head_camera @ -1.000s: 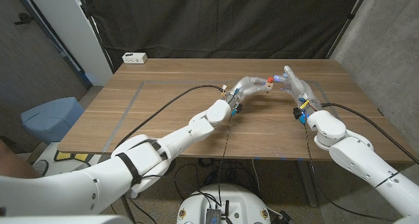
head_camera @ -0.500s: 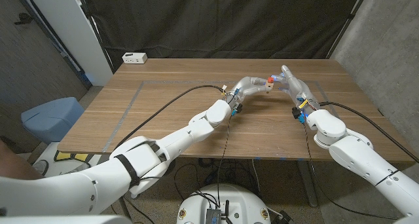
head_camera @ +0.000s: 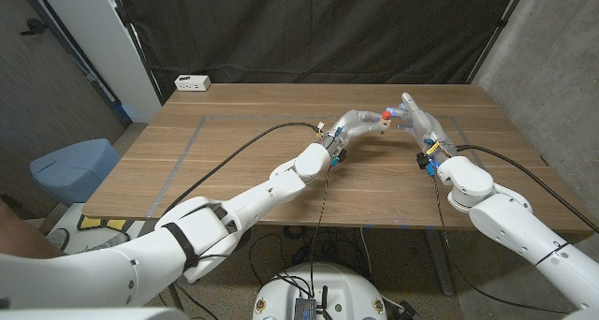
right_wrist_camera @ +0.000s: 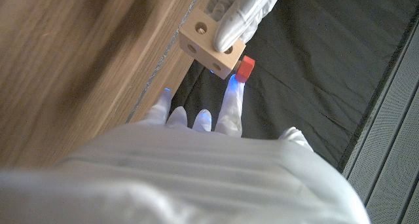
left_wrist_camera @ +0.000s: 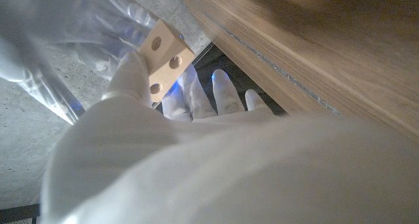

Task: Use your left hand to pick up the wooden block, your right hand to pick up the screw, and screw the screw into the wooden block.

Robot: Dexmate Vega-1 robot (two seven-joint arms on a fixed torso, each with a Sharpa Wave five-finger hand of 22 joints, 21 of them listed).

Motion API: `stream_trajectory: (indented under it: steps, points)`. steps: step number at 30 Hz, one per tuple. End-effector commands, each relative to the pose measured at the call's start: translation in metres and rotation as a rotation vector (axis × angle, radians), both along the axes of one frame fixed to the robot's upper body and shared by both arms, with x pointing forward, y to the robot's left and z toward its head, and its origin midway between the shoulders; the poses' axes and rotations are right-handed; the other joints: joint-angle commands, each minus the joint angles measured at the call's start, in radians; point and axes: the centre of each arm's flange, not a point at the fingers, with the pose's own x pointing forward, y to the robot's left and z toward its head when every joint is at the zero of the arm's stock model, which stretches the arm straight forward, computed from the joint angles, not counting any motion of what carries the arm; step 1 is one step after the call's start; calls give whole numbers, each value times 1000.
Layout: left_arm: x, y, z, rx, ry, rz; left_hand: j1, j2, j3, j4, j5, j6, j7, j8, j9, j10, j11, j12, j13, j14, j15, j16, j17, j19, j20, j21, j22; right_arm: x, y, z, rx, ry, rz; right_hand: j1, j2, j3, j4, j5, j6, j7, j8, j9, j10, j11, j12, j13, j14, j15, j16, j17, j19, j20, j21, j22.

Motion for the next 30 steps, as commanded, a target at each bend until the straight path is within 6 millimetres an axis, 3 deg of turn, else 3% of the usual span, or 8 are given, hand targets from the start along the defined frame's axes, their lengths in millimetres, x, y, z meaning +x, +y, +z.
stream_trajectory:
  steps: [1,30]
  points:
    - [1,1,0,-1,3,2,21,80,44,38,6,82,23,7,1,11,-3,8,15,9,-91,2,4,6,-1,3,4,0,1,-1,7,1,-9,4,6,-2,-3,0,20,2,8,4,14,-8,9,1,10,1,12,3,4,1,6,4]
    - [7,3,0,-2,18,6,20,81,47,37,7,83,21,7,1,12,-3,8,14,9,-91,1,3,5,-2,3,4,3,1,-5,31,13,-37,16,11,3,-8,4,121,23,25,2,71,-4,16,1,44,-13,19,1,35,0,13,4]
